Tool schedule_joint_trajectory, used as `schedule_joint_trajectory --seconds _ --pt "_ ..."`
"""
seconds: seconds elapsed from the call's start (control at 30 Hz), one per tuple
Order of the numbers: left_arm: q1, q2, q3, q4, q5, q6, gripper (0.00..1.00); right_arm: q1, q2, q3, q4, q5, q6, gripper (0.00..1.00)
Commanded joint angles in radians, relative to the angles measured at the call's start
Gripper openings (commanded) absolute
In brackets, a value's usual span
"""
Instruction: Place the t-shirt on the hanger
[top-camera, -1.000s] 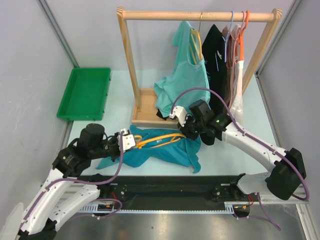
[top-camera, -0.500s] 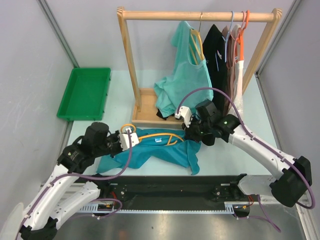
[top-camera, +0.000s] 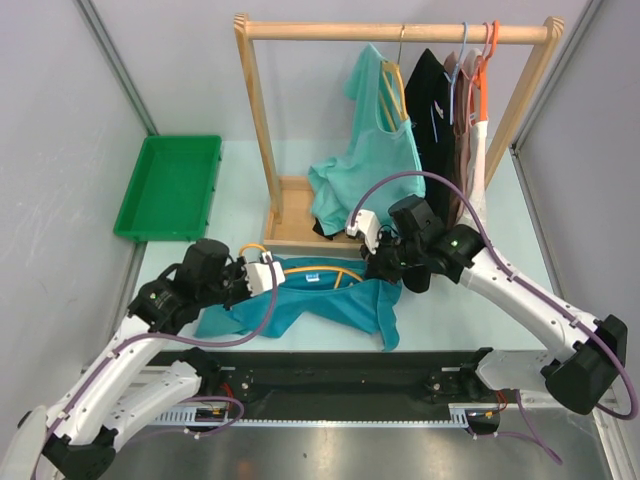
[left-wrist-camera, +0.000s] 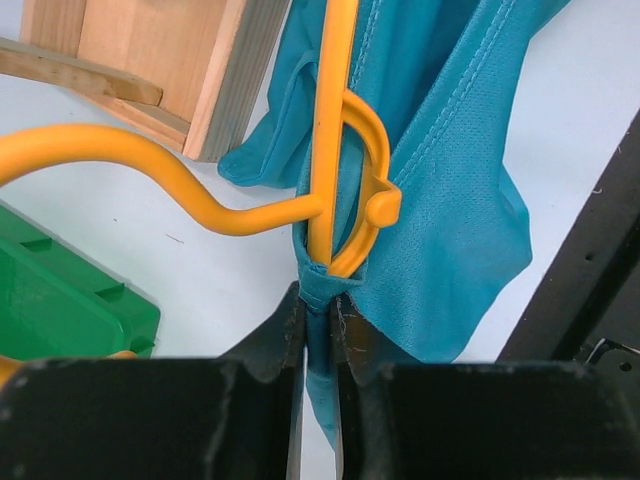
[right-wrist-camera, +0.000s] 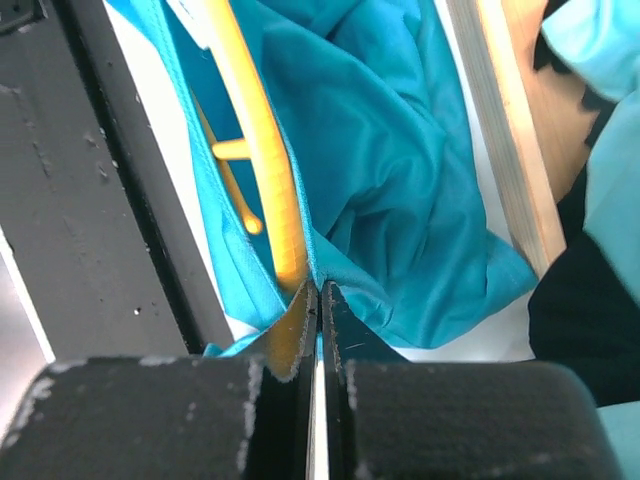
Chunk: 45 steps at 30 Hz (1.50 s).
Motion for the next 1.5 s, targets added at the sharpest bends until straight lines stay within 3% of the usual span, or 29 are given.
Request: schedule_joint_trajectory --seconds 0.0,0.13,0.3,0.43,0.5,0.53,0.57,0.67,0.73,0.83,1.07,1.47 --pt "-0.031 0.000 0.016 0.006 -0.081 0.017 0.00 0.025 -0.009 0.096 -0.022 -0.007 0.033 0.00" --pt "-0.136 0.066 0.083 0.024 -0.129 -0.019 0.00 0.069 0.013 0.156 0.007 -0.033 0.062 0.00" --pt "-0.159 0.187 0.212 0.057 -0.113 -0.051 0.00 0.149 0.034 0.227 0.013 0.018 0.066 0.00" --pt "-0.159 0.197 0.264 0.100 -0.034 -0.078 0.00 0.180 0.019 0.233 0.004 0.048 0.030 0.00" --pt "-0.159 0.169 0.270 0.129 0.001 -0.088 0.00 0.188 0.010 0.224 -0.004 0.079 0.008 0.11" --pt "-0.159 0.158 0.272 0.135 0.043 -0.088 0.00 0.188 -0.004 0.225 -0.016 0.085 -0.001 0.19" --pt "-0.159 0.146 0.272 0.140 0.061 -0.079 0.00 0.188 -0.010 0.242 -0.022 0.093 -0.018 0.34" --pt "-0.159 0.120 0.264 0.143 0.091 -0.033 0.01 0.188 -0.025 0.299 -0.059 0.119 -0.073 0.55" --pt "-0.159 0.120 0.264 0.126 0.095 0.006 0.00 0.188 -0.030 0.374 -0.096 0.121 -0.114 0.63" --pt "-0.159 0.132 0.295 0.098 0.124 0.047 0.00 0.189 -0.029 0.440 -0.122 0.104 -0.173 0.67" --pt "-0.160 0.177 0.372 0.103 0.164 0.043 0.00 0.215 0.008 0.461 -0.125 0.079 -0.213 0.71" --pt "-0.177 0.186 0.361 0.109 0.196 0.046 0.00 0.275 0.131 0.480 -0.018 0.001 -0.220 0.60"
